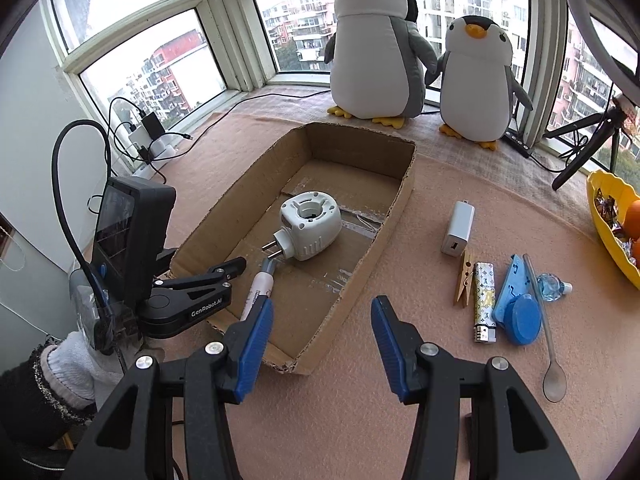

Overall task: Organize rigid objects
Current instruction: 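Grasp the black cylinder with the right gripper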

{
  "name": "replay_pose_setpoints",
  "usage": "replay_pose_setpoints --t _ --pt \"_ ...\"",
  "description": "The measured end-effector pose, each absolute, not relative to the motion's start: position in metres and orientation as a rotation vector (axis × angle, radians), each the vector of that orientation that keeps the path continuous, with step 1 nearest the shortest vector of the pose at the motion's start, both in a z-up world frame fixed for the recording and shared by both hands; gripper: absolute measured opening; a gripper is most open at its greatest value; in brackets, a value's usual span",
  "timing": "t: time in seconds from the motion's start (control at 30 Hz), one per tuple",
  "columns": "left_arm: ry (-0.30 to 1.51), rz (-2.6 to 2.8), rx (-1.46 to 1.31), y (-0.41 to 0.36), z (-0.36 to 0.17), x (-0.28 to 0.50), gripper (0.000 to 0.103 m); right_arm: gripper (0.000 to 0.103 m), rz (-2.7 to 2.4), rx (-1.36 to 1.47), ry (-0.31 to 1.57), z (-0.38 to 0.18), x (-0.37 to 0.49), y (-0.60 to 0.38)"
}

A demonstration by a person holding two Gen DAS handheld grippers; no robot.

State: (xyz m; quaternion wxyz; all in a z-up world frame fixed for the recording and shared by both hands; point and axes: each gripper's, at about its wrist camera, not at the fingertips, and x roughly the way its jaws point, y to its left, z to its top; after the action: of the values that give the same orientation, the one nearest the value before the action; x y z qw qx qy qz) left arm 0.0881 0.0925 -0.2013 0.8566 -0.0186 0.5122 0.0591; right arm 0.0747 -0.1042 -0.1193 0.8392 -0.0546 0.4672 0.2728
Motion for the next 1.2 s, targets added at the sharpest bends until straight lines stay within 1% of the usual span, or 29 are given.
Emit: replay_pose_setpoints --t 0.33,0.6,0.83,1.13,1.2 --pt "1.076 0.125 -0.039 0.092 -0.201 0.088 0.041 0.047 0.485 -0.108 1.011 -0.118 0.074 -0.17" --pt "1.076 0.125 -0.039 0.092 -0.201 0.088 0.041 0.047 0.442 -0.136 1.091 -0.14 0.07 -0.218" --pt "1.076 0.125 -0.04 0.092 -0.201 0.088 0.041 0.047 0.449 -0.176 1.188 -0.165 0.069 -0.235" --pt "1.076 0.125 -0.039 0.092 -0.201 0.088 0.041 0.038 0.481 -0.243 1.267 -0.191 0.068 -0.228" --pt "1.076 0.125 -0.039 0.092 -0.201 0.088 0.041 0.035 0.482 -0.258 1.279 -0.196 0.069 -0.226"
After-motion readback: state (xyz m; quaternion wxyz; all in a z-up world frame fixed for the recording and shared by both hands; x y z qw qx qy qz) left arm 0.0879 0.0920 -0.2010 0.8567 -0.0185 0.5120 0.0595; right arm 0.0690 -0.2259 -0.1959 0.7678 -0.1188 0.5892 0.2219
